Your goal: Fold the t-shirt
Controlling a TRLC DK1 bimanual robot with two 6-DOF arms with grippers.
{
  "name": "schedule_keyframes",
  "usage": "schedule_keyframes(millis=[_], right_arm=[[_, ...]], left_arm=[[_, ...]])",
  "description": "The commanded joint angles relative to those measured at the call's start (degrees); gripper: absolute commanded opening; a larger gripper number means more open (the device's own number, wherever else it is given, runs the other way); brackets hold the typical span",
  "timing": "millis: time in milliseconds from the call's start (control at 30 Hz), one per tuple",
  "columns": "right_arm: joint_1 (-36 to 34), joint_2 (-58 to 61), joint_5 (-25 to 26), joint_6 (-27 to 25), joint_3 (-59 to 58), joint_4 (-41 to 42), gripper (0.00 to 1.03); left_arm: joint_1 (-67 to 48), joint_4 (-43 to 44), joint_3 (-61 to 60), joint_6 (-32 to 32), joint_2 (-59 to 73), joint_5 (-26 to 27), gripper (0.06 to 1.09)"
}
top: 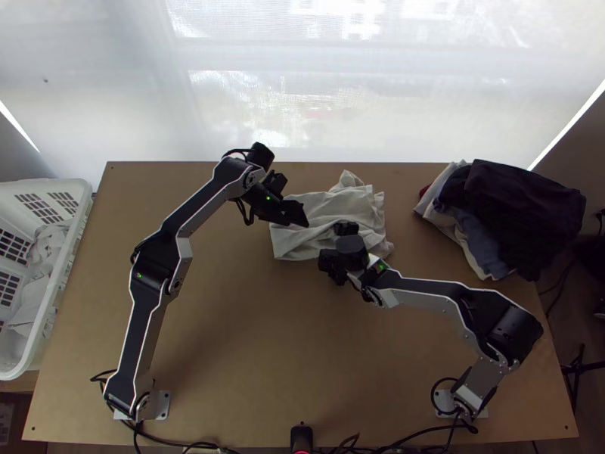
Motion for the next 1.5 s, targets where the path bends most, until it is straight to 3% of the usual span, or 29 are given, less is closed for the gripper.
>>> schedule_keyframes(millis=[0,467,833,1167,1300,1367,1433,1467], right_arm=[[2.9,-5.5,1.2,-1.3,-5.1,3.3,0.98],[2.5,-1.0,2.9,-5.0,-4.0,8.3,0.98],[-0.9,7.0,2.9,-9.5,4.1,9.6,0.98],[-1.1,17.5,3.0,-10.0,10.6,9.4,0.97],[-1.3,17.8,3.0,-10.1,11.5,8.4,0.66],[-1.3,17.6,2.8,-10.5,11.5,8.0,0.41],[-1.3,17.0,2.8,-10.6,11.4,6.8,0.08],[-1.4,16.6,2.8,-10.4,11.3,6.6,0.04]], left_arm=[[0.0,-0.1,0.0,0.0,0.2,0.0,1.03],[-0.2,-0.8,-0.2,0.3,0.7,0.0,1.03],[0.0,-1.1,-0.1,0.7,0.6,0.0,1.03],[-0.6,-3.5,-0.2,1.5,0.2,0.1,1.03],[-0.3,-5.1,-0.9,2.1,-1.7,0.4,1.03],[0.0,-5.8,-0.9,2.4,-3.1,0.7,1.03],[0.1,-6.1,-0.8,2.4,-5.0,0.7,1.03],[0.3,-6.2,-0.8,2.4,-6.3,0.7,1.03]])
